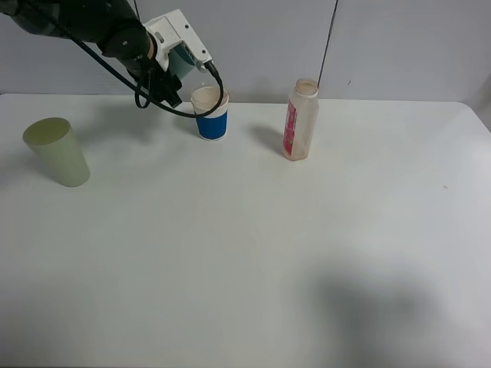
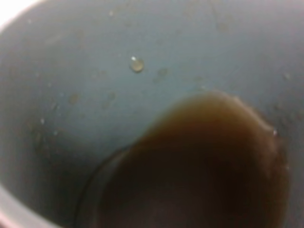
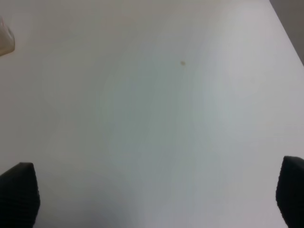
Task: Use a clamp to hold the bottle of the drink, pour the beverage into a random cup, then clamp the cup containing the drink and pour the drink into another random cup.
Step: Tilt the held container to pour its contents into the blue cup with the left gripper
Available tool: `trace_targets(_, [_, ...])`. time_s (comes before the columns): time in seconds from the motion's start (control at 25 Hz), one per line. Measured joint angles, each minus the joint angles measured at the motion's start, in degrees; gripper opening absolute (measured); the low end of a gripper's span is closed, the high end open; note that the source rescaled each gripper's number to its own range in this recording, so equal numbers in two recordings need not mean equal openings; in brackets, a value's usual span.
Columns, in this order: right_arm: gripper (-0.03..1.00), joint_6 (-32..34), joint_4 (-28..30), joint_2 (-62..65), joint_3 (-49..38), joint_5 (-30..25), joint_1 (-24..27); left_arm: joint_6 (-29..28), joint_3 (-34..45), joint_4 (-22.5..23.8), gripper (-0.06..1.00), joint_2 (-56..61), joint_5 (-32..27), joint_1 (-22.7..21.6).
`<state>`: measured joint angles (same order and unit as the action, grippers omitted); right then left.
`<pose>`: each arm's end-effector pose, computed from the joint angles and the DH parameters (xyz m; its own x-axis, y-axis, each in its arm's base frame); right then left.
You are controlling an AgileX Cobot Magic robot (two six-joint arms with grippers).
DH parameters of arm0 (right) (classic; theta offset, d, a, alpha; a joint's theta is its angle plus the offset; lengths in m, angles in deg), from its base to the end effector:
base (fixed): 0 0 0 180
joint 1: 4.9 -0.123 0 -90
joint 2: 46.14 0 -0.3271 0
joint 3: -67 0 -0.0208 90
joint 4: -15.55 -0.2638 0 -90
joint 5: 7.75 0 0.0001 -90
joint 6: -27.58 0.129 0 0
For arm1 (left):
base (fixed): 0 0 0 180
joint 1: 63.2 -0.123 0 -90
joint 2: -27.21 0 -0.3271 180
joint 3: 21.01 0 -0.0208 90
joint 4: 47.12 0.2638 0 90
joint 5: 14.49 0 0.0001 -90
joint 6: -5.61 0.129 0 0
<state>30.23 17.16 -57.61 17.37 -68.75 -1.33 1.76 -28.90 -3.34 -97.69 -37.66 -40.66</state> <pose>0.0093 -0.0038 0.2651 -0.5272 0.0656 -0.8472 0.1003 0.9949 0.0146 0.4943 -0.1671 0.2034 -0.3956 0.7988 -0.4531 0.5416 0.6014 0.5873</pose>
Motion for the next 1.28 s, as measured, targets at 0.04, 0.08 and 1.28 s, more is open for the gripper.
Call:
trace_targets(0.04, [1.0,0.0,0.0,0.0,0.0,0.0,0.0,0.0,-0.58,0.52,0.01,-0.33,-0.22,0.17])
trace_targets(0.08, [1.0,0.0,0.0,0.0,0.0,0.0,0.0,0.0,-1.67,1.31,0.01,-0.69,-0.62,0.44])
trace_targets(1.28, [1.0,0.0,0.0,0.0,0.0,0.0,0.0,0.0,-2.18,12.14,0.01,-2.2,0.42,1.54])
